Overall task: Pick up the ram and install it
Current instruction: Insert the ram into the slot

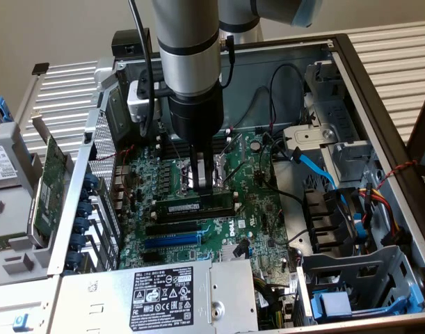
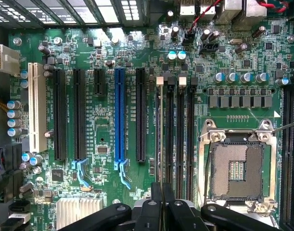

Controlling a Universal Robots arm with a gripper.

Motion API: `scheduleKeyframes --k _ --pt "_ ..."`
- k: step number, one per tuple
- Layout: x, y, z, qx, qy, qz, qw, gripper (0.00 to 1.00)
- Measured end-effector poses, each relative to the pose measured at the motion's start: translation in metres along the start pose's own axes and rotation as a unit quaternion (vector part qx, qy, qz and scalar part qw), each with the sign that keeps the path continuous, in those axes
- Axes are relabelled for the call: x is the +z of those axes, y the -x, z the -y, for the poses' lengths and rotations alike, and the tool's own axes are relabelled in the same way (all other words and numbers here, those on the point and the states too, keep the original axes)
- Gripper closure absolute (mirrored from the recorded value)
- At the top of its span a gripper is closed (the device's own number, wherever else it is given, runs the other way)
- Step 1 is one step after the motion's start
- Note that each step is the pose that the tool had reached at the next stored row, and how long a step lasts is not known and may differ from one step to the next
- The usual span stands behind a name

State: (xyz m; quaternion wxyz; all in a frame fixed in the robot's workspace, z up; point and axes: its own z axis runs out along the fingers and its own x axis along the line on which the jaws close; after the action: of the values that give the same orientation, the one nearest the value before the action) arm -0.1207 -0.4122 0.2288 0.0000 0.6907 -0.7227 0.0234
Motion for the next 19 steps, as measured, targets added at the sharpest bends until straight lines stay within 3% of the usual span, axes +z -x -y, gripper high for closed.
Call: scheduleKeyframes --k 9,10,19 --pt "0.0018 0.0004 -0.0022 0.0 -0.0003 -0.0001 1.0 0.86" --pt "0.0018 0.0004 -0.0028 0.0 -0.0003 -0.0002 1.0 0.8" --pt "-0.0024 0.0006 -0.0055 0.0 -0.0004 -0.0009 1.0 0.8"
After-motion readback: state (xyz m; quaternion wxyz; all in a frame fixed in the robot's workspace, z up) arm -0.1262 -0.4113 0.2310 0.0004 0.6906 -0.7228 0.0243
